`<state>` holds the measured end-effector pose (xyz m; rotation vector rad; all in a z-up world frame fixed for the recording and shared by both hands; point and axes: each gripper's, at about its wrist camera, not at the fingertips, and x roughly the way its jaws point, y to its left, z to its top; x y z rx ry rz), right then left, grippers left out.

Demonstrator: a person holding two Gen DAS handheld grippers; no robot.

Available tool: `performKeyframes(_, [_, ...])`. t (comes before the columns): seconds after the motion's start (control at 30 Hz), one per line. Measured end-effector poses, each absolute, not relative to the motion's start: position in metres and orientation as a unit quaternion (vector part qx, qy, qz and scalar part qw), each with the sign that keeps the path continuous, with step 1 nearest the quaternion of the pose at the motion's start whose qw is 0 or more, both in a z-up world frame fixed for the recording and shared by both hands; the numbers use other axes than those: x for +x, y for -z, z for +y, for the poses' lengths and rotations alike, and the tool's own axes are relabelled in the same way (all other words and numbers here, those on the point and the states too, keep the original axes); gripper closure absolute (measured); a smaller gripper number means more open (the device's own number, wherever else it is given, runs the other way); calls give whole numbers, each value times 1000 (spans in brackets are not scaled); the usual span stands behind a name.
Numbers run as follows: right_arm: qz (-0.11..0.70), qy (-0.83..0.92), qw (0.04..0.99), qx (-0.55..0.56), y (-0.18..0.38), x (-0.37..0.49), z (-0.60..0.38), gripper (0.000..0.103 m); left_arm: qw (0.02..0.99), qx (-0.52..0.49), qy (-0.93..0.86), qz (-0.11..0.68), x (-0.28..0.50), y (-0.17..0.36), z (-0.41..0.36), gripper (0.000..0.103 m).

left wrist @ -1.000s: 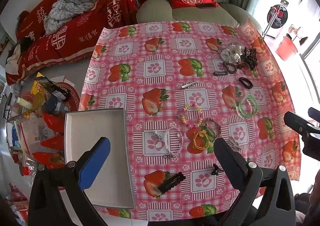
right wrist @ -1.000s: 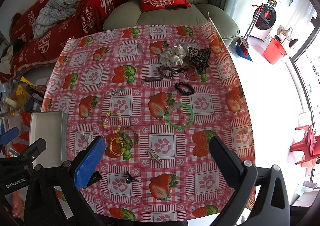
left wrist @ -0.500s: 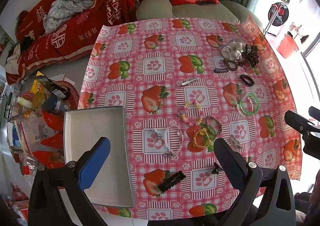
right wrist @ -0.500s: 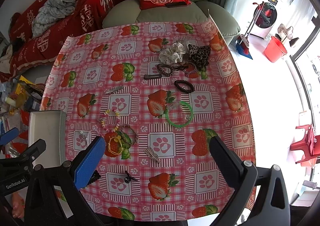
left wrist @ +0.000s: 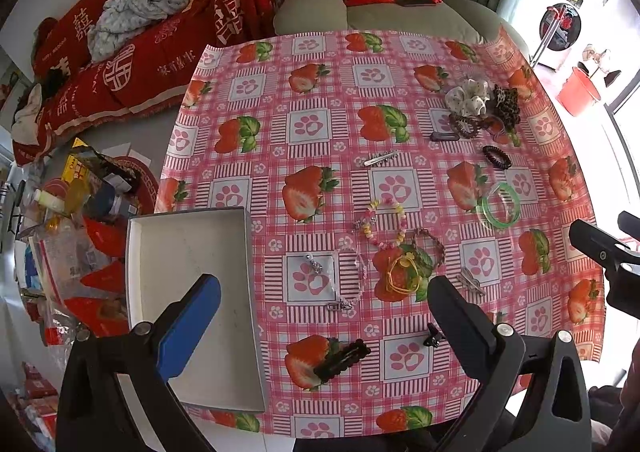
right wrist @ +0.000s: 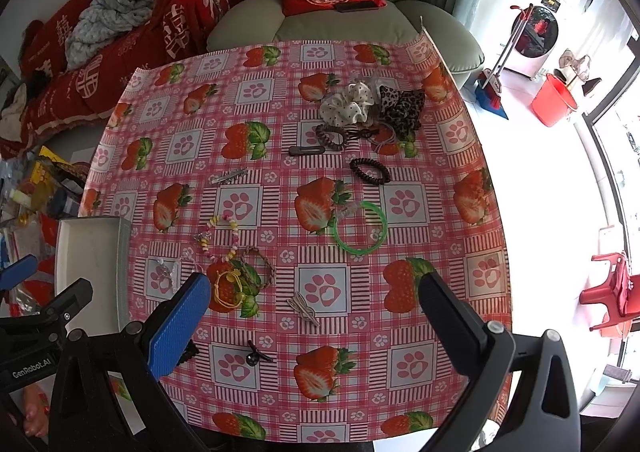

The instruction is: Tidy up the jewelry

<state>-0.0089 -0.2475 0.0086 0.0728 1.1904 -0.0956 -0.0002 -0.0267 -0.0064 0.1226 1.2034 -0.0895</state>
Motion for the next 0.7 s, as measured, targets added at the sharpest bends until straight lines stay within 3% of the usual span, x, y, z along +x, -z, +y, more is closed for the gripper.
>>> performKeyframes(0.7, [579,79,809,60,19,-19,-248,0,805,105,69,580,-31,44,-1,0])
